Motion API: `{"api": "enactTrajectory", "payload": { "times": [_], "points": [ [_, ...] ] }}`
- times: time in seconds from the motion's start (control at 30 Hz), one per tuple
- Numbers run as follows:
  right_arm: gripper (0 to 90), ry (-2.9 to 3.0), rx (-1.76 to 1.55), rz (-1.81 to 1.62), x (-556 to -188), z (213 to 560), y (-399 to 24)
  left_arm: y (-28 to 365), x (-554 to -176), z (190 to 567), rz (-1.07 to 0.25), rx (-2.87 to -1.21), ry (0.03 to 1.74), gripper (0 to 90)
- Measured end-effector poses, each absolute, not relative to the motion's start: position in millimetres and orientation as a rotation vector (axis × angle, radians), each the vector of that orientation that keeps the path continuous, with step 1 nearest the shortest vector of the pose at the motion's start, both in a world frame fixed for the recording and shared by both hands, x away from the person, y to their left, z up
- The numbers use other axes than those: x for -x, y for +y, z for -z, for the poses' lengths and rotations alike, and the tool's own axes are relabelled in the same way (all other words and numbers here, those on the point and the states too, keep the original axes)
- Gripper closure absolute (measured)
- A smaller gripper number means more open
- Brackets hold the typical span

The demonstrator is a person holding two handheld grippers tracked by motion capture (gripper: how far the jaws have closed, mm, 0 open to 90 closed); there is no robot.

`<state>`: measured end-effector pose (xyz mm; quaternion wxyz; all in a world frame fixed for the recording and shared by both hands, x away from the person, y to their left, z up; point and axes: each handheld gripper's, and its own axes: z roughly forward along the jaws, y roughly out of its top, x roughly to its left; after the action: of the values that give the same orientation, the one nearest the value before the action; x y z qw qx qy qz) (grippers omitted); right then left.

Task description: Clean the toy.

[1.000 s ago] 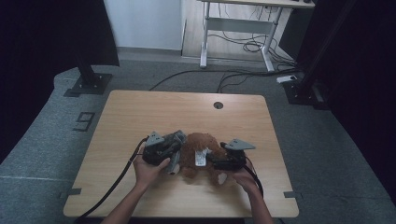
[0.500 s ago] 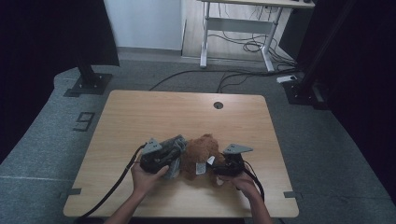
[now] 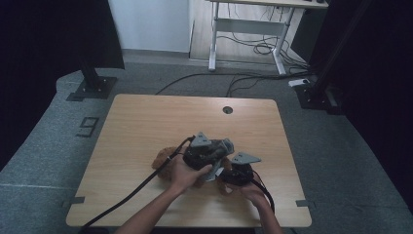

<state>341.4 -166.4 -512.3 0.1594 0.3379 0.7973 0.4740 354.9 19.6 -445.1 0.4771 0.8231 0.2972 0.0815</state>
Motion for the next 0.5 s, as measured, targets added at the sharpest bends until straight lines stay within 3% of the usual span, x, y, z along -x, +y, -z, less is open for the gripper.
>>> {"api": "enactTrajectory", "payload": {
  "times": [0.23, 0.5],
  "points": [
    [55.0, 2.274, -0.985, -1.356, -342.8, 515.0, -170.5, 36.6, -342.3, 459.6, -0.273, -2.039, 0.725, 76.3],
    [56.9, 2.278, -0.939, -1.379, -342.7, 517.2, -173.7, 107.4, -339.5, 454.8, -0.321, -1.924, 0.837, 76.4]
  ]
}}
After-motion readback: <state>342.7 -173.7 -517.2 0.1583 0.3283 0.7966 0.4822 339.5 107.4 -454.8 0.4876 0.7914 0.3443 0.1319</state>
